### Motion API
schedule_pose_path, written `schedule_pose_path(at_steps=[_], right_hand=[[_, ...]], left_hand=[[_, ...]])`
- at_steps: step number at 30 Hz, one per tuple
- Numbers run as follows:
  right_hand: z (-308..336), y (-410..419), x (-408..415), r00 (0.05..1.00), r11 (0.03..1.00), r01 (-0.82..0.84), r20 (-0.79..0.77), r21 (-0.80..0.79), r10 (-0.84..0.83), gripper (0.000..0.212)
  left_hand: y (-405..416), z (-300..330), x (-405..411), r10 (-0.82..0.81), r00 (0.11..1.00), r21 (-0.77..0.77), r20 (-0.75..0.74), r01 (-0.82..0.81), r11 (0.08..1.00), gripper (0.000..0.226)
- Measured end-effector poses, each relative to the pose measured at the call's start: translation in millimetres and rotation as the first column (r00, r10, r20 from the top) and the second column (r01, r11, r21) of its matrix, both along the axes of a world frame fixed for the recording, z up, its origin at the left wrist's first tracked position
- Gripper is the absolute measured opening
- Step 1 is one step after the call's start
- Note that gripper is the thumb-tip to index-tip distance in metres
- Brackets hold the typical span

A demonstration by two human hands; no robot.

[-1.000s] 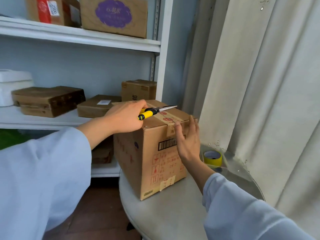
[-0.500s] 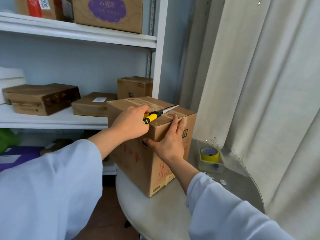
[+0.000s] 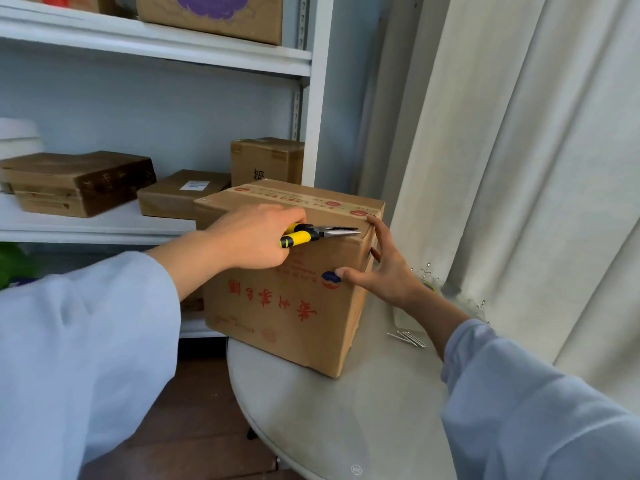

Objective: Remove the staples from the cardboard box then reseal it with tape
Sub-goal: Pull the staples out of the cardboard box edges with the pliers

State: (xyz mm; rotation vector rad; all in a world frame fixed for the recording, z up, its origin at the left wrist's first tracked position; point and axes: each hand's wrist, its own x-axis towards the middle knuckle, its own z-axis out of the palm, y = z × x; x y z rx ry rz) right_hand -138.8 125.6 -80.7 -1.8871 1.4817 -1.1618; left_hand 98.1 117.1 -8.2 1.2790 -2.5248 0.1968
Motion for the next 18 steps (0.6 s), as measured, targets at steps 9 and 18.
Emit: schedule_pose_path(at_steps=[9,18], right_hand=[[-3,-7,-7,0.999,0.999,-0.034,0.017,0.001,0.034,0.106],[-2,-6,-7,0.997,0.998,-0.062,0.040,-0.015,0.063,0.104]], left_hand=[[-11,36,-5,-0.084,0.956,0.027,0.282,0.080,0.996,0.037],[-5,26,-7,-0.024,0.962,-0.042,0.271,0.037,0.998,0.032]])
